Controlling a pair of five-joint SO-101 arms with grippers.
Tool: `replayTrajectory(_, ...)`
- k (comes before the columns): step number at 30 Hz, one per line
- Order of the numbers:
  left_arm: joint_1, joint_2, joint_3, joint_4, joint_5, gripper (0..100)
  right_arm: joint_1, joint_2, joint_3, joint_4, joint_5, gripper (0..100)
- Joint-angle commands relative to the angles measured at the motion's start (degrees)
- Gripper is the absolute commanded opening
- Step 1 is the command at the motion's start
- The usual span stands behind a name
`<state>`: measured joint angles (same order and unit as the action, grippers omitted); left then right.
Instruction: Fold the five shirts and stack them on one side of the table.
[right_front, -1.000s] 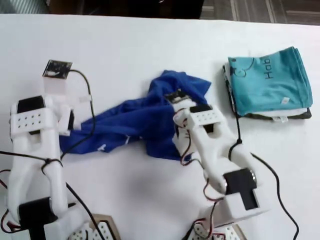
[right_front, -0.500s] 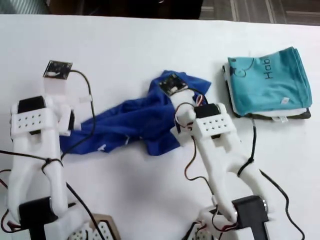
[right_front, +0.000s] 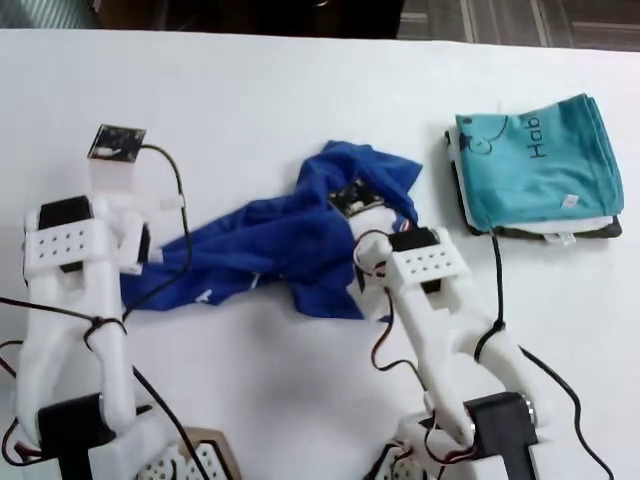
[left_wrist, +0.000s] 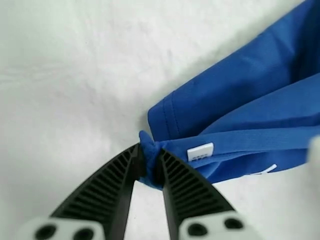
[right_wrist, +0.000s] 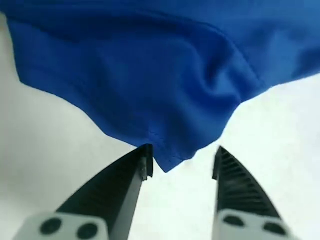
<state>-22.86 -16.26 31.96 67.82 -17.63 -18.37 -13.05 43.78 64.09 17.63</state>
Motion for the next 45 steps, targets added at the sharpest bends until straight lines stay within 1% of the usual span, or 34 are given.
replayTrajectory(1, 0.44, -2.11, -0.40, -0.53, 0.09, 3, -0.13, -2.42, -0.09, -1.27, -2.81, 21.1)
replayTrajectory(5, 0.44, -2.20, -0.40, -0.53, 0.09, 3, -0.22, 1.01, -0.35, -2.33, -5.27, 21.1)
replayTrajectory(8, 0.44, -2.37, -0.31, -0.53, 0.09, 3, -0.04, 7.16, -1.14, -2.77, -7.38, 21.1)
replayTrajectory(11, 0.44, -2.37, -0.31, -0.53, 0.09, 3, -0.13, 14.02, -5.10, -1.98, -8.79, 21.2)
replayTrajectory(17, 0.44, -2.37, -0.22, -0.70, 0.09, 3, -0.22, 23.96, -14.95, 3.74, -9.58, 21.2)
replayTrajectory(23, 0.44, -2.29, -0.13, -0.70, 0.09, 3, -0.22, 28.35, -17.93, 4.09, -9.14, 20.7)
replayTrajectory(25, 0.44, -2.20, -0.13, -0.79, 0.09, 3, 0.04, 28.26, -17.85, 4.00, -9.05, 15.9)
replayTrajectory(27, 0.44, -2.20, -0.13, -0.79, 0.09, 3, 0.22, 26.95, -18.11, 3.65, -7.56, 3.8)
replayTrajectory(28, 0.44, -2.20, -0.13, -0.79, 0.09, 3, 0.22, 25.71, -17.93, 3.30, -6.07, 0.5)
replayTrajectory(29, 0.44, -2.20, -0.13, -0.79, 0.09, 3, 0.22, 24.31, -17.76, 3.30, -5.01, 3.5)
replayTrajectory(31, 0.44, -2.20, -0.13, -0.79, 0.09, 3, 0.22, 20.88, -17.67, 3.30, -4.92, 1.5)
replayTrajectory(35, 0.44, -2.20, -0.13, -0.79, 0.09, 3, 0.22, 14.29, -17.58, 3.65, -4.04, 2.0)
replayTrajectory(40, 0.44, -2.20, -0.13, -0.79, 0.09, 3, 0.22, 7.52, -15.03, 3.65, -0.09, 2.0)
replayTrajectory(43, 0.44, -2.20, -0.13, -0.79, 0.09, 3, 0.22, 4.79, -13.10, 3.65, 4.22, 2.0)
replayTrajectory(45, 0.44, -2.11, -0.22, -0.88, 0.09, 3, 0.31, 3.30, -11.96, 3.65, 5.10, 2.0)
